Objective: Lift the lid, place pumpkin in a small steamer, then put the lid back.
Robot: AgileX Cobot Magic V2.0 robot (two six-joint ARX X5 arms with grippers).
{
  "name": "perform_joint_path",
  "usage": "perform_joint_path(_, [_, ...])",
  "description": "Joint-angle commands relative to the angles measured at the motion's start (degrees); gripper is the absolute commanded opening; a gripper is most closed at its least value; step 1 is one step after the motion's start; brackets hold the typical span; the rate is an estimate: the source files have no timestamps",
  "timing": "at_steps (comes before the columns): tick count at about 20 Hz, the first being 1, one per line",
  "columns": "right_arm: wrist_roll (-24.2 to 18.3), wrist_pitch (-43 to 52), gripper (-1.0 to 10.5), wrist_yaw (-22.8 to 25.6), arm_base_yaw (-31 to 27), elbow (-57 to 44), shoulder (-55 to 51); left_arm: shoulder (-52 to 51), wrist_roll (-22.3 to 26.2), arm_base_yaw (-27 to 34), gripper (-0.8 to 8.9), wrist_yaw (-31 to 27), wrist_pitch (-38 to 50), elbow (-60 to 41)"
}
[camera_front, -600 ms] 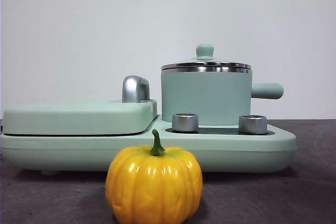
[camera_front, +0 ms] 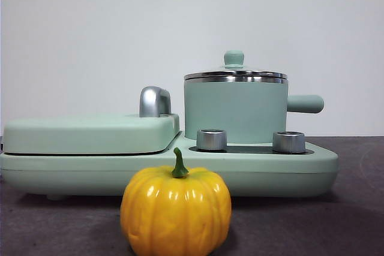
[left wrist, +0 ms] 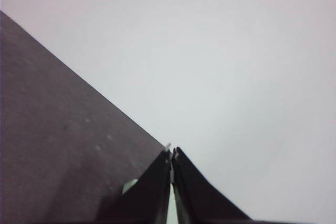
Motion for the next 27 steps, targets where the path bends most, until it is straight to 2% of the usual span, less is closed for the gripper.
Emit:
perform_joint_path(1, [-2.71,-7.61,0.1,-0.83,0.09,5.18,2.27,1.03,4.42,0.02,0.11,0.11,-6.45,5.25])
perform_joint_path(3, [-5.51,-11.87,0.1,-2.38,0.09,8.83,4.39,2.54,10.23,0.02,0.11,0.11,-12.68,9.66])
perform_joint_path(6, [-8.39,-15.41,0.1,-4.66,0.09,13.29,7.91,5.68,16.26,0.02,0.11,0.37,-18.67,15.89])
perform_joint_path(13, [-13.51,-21.75,0.1,-8.55,0.09,22.84,18.01,15.63,25.97,0.02,0.11,7.72,-25.14,27.98])
perform_joint_path(19, [-24.17,-27.47,0.1,-15.76,0.09,28.87,27.28,26.60,35.63,-0.15,0.11,16.13,-30.47,36.74])
perform_joint_path(27, [-35.58,-30.08,0.1,-20.17,1.25,31.98,34.64,38.51,46.03,-3.28,0.10,24.13,-31.50,42.05])
